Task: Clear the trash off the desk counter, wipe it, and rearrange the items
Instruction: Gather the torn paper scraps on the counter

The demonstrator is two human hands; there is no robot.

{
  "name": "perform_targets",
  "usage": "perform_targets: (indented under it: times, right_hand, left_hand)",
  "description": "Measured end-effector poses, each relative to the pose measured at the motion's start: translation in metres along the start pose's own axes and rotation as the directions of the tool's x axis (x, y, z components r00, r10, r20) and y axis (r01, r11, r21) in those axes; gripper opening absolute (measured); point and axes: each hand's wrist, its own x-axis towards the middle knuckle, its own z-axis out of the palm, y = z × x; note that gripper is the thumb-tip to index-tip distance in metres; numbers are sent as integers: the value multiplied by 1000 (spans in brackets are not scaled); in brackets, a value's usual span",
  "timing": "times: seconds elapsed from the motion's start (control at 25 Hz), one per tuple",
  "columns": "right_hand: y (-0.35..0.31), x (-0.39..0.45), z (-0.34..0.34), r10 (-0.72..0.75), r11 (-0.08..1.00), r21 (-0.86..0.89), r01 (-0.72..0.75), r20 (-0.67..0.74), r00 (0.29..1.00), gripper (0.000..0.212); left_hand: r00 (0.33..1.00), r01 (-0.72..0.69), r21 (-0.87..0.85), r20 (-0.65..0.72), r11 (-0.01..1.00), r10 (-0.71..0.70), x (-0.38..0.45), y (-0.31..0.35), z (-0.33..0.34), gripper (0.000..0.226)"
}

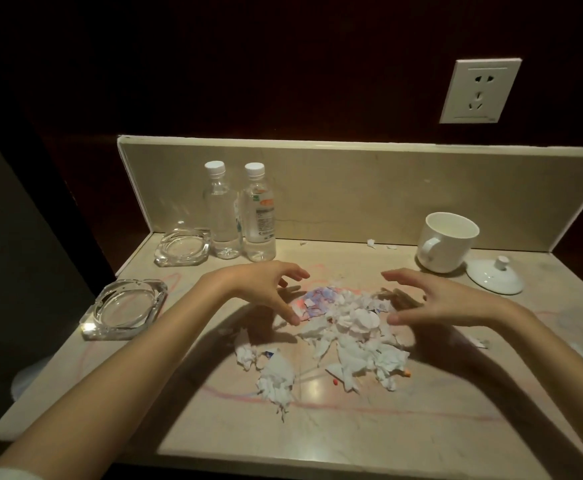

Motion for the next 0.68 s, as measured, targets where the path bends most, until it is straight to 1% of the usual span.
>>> perform_targets:
  times: [0.08, 0.16, 0.24, 0.44, 0.56, 0.68]
  right_hand:
    - [10, -11, 4, 44, 994, -109, -31, 127, 991, 108]
    - [12, -13, 15, 34, 990, -142, -12, 161, 986, 113]
    - [7, -9, 25, -12, 992, -120, 29, 136, 991, 112]
    - [-10, 9, 35, -94, 990, -108, 96, 25, 995, 106]
    - [-15, 16, 35, -122, 976, -186, 111, -45, 992, 98]
    - [-14, 18, 31, -135, 954, -284, 99, -109, 985, 86]
  left_hand:
    - [999, 45, 46, 26, 998, -46, -11, -11, 0, 96]
    - [997, 70, 71, 23, 995, -72, -16, -15, 6, 102]
    - [998, 61, 76, -1, 995, -61, -15, -9, 15, 105]
    - [997, -21, 92, -78, 996, 28, 2, 19, 33, 111]
    - [995, -45, 117, -83, 992, 55, 11, 28, 37, 115]
    - [994, -43, 143, -89, 989, 56, 16, 37, 42, 110]
